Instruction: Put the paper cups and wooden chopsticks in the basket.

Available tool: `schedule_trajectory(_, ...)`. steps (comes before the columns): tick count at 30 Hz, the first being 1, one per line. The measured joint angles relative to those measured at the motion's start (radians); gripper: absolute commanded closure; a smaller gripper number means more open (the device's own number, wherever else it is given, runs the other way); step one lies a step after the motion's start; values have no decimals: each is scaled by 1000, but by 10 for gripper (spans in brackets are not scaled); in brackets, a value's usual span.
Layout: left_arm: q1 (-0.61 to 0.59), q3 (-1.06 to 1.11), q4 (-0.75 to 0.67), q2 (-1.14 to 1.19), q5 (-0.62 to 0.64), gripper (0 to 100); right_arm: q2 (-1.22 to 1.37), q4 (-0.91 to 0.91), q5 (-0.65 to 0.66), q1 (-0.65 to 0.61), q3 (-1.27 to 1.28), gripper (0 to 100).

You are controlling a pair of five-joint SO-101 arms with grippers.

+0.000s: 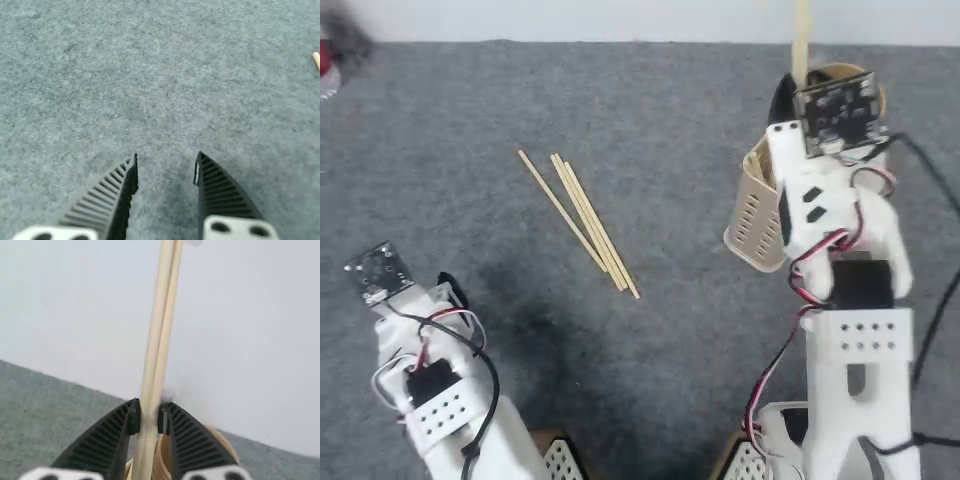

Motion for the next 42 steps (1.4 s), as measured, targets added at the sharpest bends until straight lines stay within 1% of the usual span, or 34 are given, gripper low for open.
schedule_trajectory(3, -2, 0, 0, 0, 0, 815, 0, -32, 0, 0, 68, 983)
schedule_trajectory(4, -2, 0, 0, 0, 0, 815, 0, -38, 0, 0, 84, 963)
schedule_trajectory(5, -2, 0, 0, 0, 0, 815, 0, -40, 0, 0, 97, 923)
schedule_trajectory(8, 2, 0, 0, 0, 0, 815, 0, -40, 0, 0, 137, 752)
schedule_trajectory(9, 6, 0, 0, 0, 0, 815, 0, -40, 0, 0, 155, 725)
schedule_trajectory(13, 14, 0, 0, 0, 0, 815, -2, -40, -75, 3, 180, 752)
schedule_trajectory(16, 14, 0, 0, 0, 0, 815, -3, -15, -83, 3, 176, 756)
schedule_trajectory(18, 14, 0, 0, 0, 0, 815, -2, 48, -83, -21, 132, 756)
schedule_trajectory(21, 15, 0, 0, 0, 0, 815, -2, 198, -83, -112, 14, 757)
schedule_trajectory(24, 15, 0, 0, 0, 0, 815, 44, 354, -69, -275, -98, 757)
schedule_trajectory(26, 15, 0, 0, 0, 0, 815, 129, 422, -63, -371, -155, 757)
schedule_trajectory(28, 15, 0, 0, 0, 0, 815, 242, 462, -63, -433, -213, 757)
schedule_trajectory(34, -2, 0, 0, 0, 0, 815, 646, 508, -117, -514, -416, 756)
schedule_trajectory(36, -23, 0, 0, 0, 0, 815, 778, 508, -121, -542, -482, 756)
schedule_trajectory(42, -31, 0, 0, 0, 0, 815, 1135, 508, -124, -600, -689, 756)
